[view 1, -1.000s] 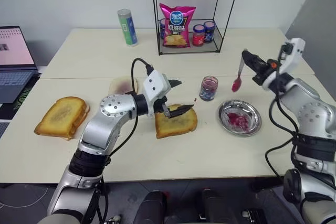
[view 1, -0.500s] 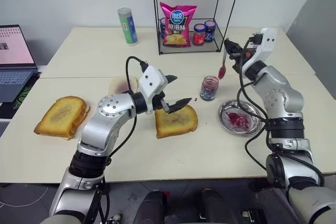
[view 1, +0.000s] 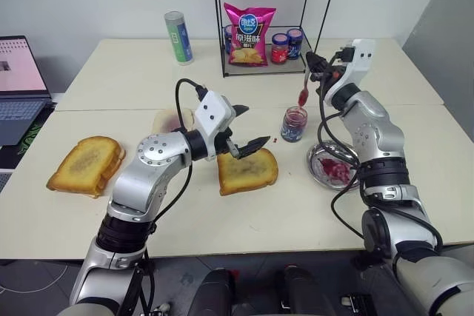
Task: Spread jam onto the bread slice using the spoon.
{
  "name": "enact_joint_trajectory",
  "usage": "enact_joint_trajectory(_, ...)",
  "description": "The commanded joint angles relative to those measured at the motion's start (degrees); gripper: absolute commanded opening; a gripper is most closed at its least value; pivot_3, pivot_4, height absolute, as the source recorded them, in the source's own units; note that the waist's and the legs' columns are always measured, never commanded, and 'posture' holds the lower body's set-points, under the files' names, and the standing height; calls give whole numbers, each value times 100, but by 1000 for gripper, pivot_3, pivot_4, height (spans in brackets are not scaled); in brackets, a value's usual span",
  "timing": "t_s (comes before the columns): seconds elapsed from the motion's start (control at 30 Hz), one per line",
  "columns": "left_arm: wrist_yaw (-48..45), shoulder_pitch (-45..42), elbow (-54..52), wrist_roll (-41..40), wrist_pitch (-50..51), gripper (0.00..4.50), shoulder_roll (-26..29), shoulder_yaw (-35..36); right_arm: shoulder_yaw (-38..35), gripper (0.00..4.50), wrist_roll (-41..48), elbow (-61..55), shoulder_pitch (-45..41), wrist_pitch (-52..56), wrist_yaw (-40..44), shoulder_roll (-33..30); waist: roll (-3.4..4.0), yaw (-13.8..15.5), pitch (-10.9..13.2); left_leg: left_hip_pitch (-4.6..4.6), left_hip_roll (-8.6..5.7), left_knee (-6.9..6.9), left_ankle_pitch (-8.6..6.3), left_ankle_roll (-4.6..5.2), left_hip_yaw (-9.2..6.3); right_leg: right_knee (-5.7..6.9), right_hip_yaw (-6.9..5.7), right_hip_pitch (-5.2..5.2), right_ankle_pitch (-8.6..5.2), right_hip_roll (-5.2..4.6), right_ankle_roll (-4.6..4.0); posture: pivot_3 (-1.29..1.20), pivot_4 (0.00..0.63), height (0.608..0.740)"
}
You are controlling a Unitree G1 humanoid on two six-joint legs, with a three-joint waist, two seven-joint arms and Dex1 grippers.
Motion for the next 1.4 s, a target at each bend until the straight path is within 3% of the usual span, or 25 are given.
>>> enact_joint_trajectory(0.03,53,4,-282,-76,8,4500,35,139,-43,18,16,-539,82,40,-27,28,0,0,0,0,0,0,0,0,0,0,0,0,0,0,0,0,150,740)
enact_joint_trajectory(0.33,99,38,-305,-88,23,4500,29,119,81,18,-54,-1322,795,353,-160,150,0,2,0,0,0,1,0,0,-3,0,1,0,0,-2,0,0,150,740)
enact_joint_trajectory(0.8,113,-13,-260,-72,15,4500,-3,102,253,18,-384,-1157,1077,275,-91,261,0,-3,0,0,-1,1,0,0,1,1,-2,-1,0,0,0,0,150,740)
enact_joint_trajectory(1.17,194,32,-261,-57,-26,4500,-29,89,338,18,-320,-1796,1413,1103,-65,25,0,-2,0,1,-1,1,0,0,1,3,-1,-1,0,0,0,0,150,740)
enact_joint_trajectory(1.4,209,22,-235,-56,-45,4500,-47,76,73,18,-47,-1932,1415,1739,-316,190,0,0,0,0,-1,1,0,0,0,2,-2,-1,0,0,0,0,150,740)
